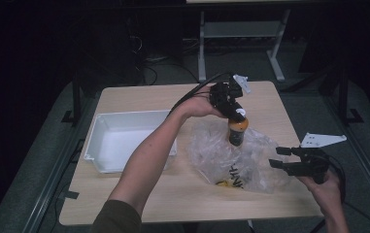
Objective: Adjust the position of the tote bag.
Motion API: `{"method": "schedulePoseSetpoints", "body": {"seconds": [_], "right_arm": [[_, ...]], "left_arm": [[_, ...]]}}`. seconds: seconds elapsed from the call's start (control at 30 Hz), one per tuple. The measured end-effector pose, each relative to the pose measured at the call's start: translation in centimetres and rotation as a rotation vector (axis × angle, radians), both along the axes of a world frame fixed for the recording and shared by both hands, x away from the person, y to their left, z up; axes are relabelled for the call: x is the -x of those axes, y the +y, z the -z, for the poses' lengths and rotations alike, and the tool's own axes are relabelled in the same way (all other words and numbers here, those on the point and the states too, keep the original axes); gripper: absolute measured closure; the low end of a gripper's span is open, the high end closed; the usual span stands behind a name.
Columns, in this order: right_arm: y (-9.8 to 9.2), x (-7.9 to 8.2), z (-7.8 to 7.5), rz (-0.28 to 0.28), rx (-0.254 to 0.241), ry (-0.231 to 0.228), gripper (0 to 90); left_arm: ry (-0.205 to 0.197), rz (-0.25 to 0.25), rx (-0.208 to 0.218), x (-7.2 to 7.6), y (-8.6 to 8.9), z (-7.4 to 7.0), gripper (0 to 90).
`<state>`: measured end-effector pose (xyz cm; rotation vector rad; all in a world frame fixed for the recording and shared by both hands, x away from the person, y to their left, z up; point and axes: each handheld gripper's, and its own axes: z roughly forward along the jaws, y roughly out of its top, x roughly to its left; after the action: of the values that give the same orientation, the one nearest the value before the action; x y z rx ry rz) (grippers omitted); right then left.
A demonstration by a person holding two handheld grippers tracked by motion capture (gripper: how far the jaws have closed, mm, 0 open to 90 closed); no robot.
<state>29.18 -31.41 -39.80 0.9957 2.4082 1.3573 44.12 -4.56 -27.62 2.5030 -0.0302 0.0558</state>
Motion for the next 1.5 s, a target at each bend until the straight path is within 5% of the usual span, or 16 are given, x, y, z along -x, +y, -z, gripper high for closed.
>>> {"method": "schedulePoseSetpoints", "body": {"seconds": [0.5,0.97,1.5], "right_arm": [[0.2,-0.1,0.0,-0.004,0.000,-0.001,39.1],[0.0,-0.1,0.2,0.002,-0.010,0.000,39.2],[-0.5,0.1,-0.1,0.030,-0.034,-0.016,39.2]], "left_arm": [[-0.063,0.004,-0.011,0.9,-0.1,-2.9,58.7],[-0.070,-0.020,-0.002,0.8,-0.1,-4.5,58.8],[-0.106,-0.058,-0.009,2.0,2.8,-7.8,58.7]]}}
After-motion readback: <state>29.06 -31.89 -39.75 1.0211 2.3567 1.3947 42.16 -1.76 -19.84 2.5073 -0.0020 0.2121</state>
